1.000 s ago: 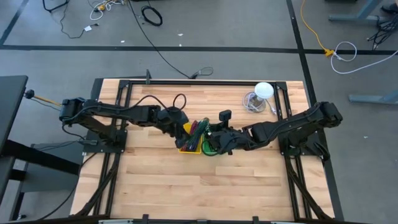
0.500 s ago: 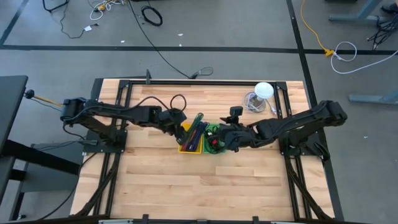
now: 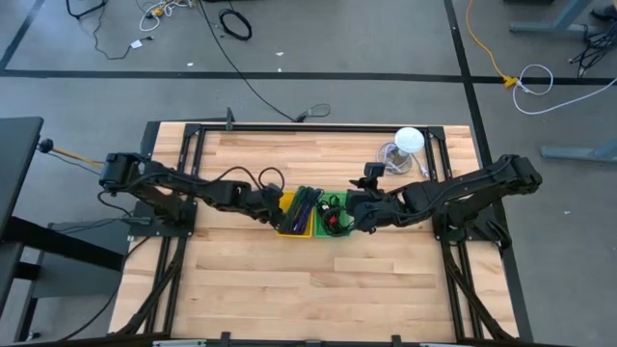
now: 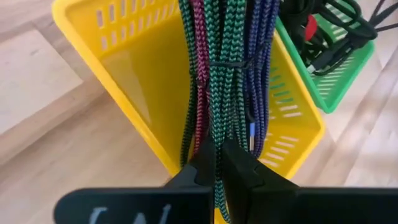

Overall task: Pick & Place USB Port
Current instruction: Put the green charger cable into the yellow basket, then return to Home Position

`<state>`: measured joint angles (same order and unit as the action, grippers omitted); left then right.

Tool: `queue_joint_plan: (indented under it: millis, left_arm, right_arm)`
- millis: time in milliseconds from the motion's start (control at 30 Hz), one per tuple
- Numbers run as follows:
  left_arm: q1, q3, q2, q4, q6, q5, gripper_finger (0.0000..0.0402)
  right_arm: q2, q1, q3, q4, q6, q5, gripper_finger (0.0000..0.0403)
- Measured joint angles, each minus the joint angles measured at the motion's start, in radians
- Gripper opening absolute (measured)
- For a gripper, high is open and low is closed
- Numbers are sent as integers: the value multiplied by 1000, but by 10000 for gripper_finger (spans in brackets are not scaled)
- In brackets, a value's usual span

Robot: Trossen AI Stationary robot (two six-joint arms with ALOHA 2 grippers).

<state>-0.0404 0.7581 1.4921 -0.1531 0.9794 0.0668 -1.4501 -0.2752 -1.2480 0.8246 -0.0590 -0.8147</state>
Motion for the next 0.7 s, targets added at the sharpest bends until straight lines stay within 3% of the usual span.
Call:
queue_joint_plan:
  millis: [433, 700]
  left_arm:
    - [-9, -5, 0, 150, -75, -37, 104]
    - [5, -5, -3, 147, -130, -48, 147]
  right_arm:
    - [0, 0, 0, 7, 10, 22, 125]
    - [-1, 0, 0, 10, 23, 22, 125]
